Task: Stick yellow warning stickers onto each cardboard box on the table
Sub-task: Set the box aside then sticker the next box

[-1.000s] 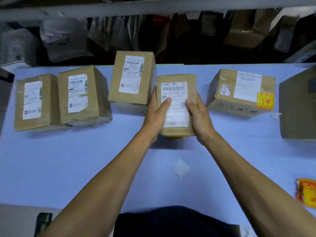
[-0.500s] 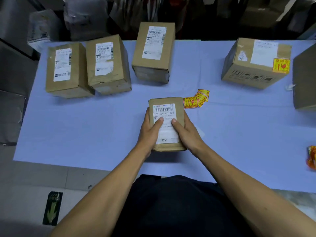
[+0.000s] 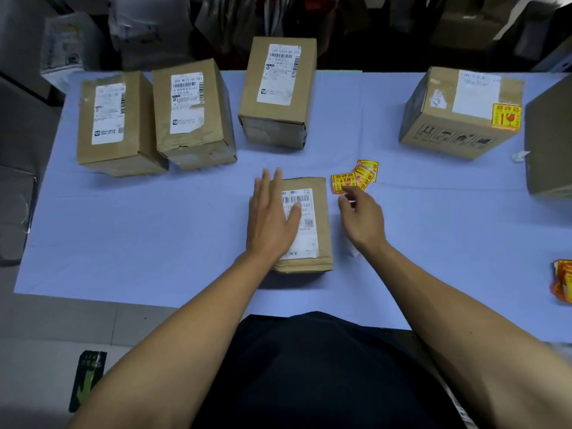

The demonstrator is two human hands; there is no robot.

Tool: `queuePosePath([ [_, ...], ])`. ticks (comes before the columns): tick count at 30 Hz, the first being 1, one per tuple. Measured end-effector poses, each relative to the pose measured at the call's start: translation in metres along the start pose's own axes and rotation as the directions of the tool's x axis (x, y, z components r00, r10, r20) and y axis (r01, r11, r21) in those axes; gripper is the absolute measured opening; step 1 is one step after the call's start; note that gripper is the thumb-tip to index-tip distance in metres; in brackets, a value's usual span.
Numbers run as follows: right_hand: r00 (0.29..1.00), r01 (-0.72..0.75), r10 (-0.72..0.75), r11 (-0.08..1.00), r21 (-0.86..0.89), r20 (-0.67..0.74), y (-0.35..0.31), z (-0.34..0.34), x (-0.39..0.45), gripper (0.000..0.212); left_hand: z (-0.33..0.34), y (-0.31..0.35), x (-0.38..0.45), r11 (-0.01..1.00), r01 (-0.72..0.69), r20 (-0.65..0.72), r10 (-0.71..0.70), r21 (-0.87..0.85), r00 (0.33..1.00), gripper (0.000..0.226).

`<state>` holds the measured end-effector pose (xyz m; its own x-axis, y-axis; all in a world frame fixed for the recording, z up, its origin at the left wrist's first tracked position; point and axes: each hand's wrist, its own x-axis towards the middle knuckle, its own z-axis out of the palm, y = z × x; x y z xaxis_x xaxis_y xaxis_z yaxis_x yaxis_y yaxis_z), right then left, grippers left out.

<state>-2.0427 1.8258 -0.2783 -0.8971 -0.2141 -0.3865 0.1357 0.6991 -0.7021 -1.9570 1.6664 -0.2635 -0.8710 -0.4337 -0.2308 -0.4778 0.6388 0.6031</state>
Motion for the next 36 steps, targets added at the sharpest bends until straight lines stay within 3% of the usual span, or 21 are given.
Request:
queuePosePath([
  [2,0.998,0.067,-0.067,0.979,-0.193,0.004,0.002,-0.007,0.015,0.039,0.003,0.009,0.014,0.962,-0.177,0.060,0.169,0.208,0.984,0.067],
  [4,0.988,0.157,-0.142,0.918,-0.364,0.068,0.002,-0.013,0.029,0.043,0.007,0.013,0.026,0.901,-0.270,0.147,0.232,0.340,0.961,0.063],
  [8,0.948,0.317,-0.259,0.749,-0.582,0.183,-0.003,-0.018,0.054,0.045,0.014,0.008,0.035,0.852,-0.274,0.194,0.207,0.446,0.959,0.060],
  [11,0.934,0.356,-0.247,0.631,-0.690,0.257,-0.005,-0.020,0.069,0.040,0.017,0.006,0.035,0.834,-0.282,0.183,0.220,0.474,0.958,0.062],
  [16,0.919,0.394,-0.230,0.593,-0.703,0.321,-0.003,-0.026,0.076,0.034,0.017,0.006,0.035,0.836,-0.277,0.178,0.217,0.474,0.960,0.064],
  [26,0.900,0.436,-0.322,0.627,-0.646,0.294,0.007,-0.028,0.072,0.026,0.014,0.009,0.034,0.850,-0.282,0.182,0.222,0.445,0.958,0.061],
  [29,0.918,0.393,-0.363,0.785,-0.478,0.158,0.005,-0.029,0.064,0.019,0.011,0.010,0.035,0.864,-0.290,0.171,0.239,0.411,0.956,0.058],
  [31,0.969,0.245,-0.246,0.961,-0.131,0.006,-0.007,-0.030,0.054,0.012,0.008,0.014,0.034,0.924,-0.263,0.123,0.237,0.277,0.964,0.054],
  [32,0.992,0.124,-0.124,0.985,0.122,-0.015,-0.015,-0.032,0.049,0.005,0.005,0.018,0.032,0.957,-0.239,0.083,0.228,0.163,0.970,0.050],
  [34,0.992,-0.119,0.079,0.841,0.529,0.097,-0.032,-0.037,0.036,0.006,-0.003,0.026,0.031,0.976,-0.211,-0.032,0.209,-0.053,0.977,0.040],
  [36,0.961,-0.251,0.102,0.706,0.663,0.256,-0.041,-0.043,0.022,0.003,-0.009,0.038,0.032,0.963,-0.135,-0.099,0.114,-0.233,0.988,0.031],
])
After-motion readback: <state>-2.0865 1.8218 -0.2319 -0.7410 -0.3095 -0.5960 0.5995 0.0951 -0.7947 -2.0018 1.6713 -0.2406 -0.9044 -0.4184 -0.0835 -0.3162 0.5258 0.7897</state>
